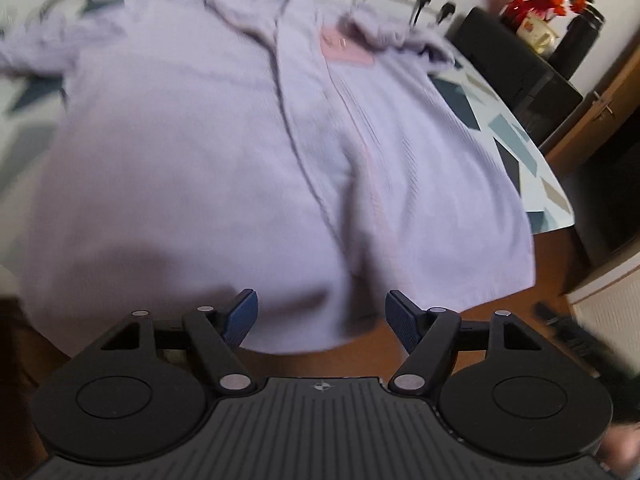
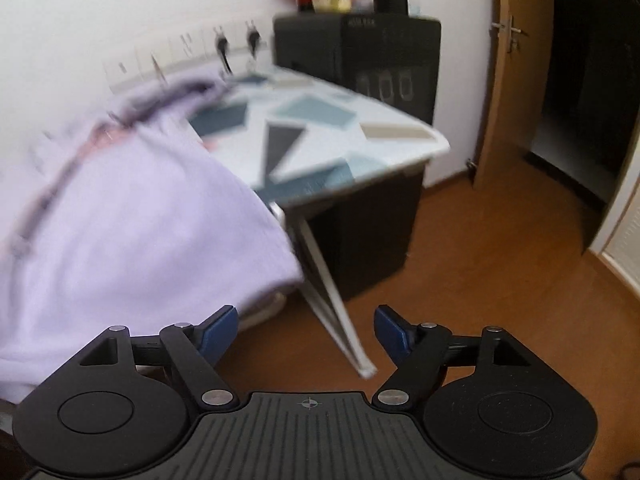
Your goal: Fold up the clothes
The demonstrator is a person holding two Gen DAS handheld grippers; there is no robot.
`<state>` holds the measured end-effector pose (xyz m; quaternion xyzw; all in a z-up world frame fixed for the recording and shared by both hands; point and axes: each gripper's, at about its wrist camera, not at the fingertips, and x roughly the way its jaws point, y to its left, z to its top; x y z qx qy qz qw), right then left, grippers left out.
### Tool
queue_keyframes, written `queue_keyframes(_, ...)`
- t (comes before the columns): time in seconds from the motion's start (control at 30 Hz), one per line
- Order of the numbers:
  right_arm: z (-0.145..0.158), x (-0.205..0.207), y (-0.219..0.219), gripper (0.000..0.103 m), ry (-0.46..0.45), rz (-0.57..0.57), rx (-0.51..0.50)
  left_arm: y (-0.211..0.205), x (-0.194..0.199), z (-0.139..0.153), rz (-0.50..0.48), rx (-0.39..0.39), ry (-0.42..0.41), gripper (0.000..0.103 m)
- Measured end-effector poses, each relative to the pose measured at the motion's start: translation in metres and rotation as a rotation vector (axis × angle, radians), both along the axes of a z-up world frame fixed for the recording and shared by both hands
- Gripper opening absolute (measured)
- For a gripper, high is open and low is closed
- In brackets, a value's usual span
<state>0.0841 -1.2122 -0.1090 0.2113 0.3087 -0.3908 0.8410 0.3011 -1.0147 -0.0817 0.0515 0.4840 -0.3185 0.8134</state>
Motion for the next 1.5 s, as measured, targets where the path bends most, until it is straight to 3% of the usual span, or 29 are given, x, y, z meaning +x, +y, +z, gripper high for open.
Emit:
queue_keyframes(0.07,0.016,0.000,0.013,0.072,-0.059,0.028,-0.011,0.009,-0.005,0.000,-0.052,0.043,-0.089,0.077)
queue_keyframes(0.13,0.025,0.019,0.025,0.072,-0.094,0.135,-0.014,0.012,-0.007,-0.004,-0.103,0.091,-0.145,0.077)
queue_keyframes(0.3,0.026,0.089,0.065,0.079,-0.140,0.454,0.019,0.025,-0.009,-0.022,-0.159,0.177,-0.184,0.077)
queue_keyframes(0.4,0.016,0.132,0.084,0.072,-0.129,0.579,0.008,0.030,-0.009,-0.029,-0.158,0.197,-0.190,0.077)
queue_keyframes(0.43,0.012,0.143,0.088,0.047,-0.114,0.615,0.021,0.031,-0.010,-0.030,-0.161,0.201,-0.197,0.077)
queue_keyframes(0.47,0.008,0.154,0.091,0.011,-0.099,0.651,0.035,0.031,-0.010,-0.032,-0.163,0.205,-0.205,0.077)
queue_keyframes(0.53,0.008,0.162,0.085,0.010,-0.081,0.635,0.047,0.031,-0.012,-0.031,-0.173,0.205,-0.219,0.077)
queue_keyframes(0.63,0.021,0.150,0.054,0.010,-0.114,0.459,-0.020,0.025,-0.011,-0.029,-0.195,0.176,-0.229,0.078)
queue_keyframes(0.73,0.027,0.134,0.015,0.010,-0.085,0.231,-0.084,0.009,-0.010,-0.030,-0.230,0.172,-0.258,0.079)
queue_keyframes(0.77,0.026,0.131,0.004,0.015,-0.068,0.201,-0.082,0.004,-0.009,-0.030,-0.227,0.179,-0.265,0.079)
queue_keyframes(0.87,0.022,0.125,-0.006,0.035,-0.048,0.255,-0.031,-0.005,-0.001,-0.030,-0.196,0.168,-0.248,0.079)
queue_keyframes(0.97,0.026,0.117,0.013,0.037,-0.085,0.353,-0.045,0.001,0.012,-0.032,-0.124,0.161,-0.217,0.079)
queue_keyframes(1.1,0.017,0.121,0.049,0.042,-0.176,0.461,0.048,0.021,0.033,-0.031,-0.005,0.161,-0.194,0.079)
queue_keyframes(1.23,0.007,0.150,0.076,0.043,-0.163,0.556,0.072,0.042,0.041,-0.024,0.047,0.175,-0.232,0.080)
queue_keyframes(1.37,0.000,0.181,0.071,0.042,-0.166,0.577,0.128,0.054,0.031,-0.020,0.015,0.173,-0.270,0.086)
queue_keyframes(1.43,-0.005,0.198,0.063,0.039,-0.132,0.577,0.178,0.058,0.024,-0.019,-0.001,0.152,-0.270,0.086)
queue_keyframes(1.5,-0.003,0.211,0.058,0.028,-0.096,0.602,0.197,0.059,0.018,-0.018,-0.010,0.125,-0.256,0.088)
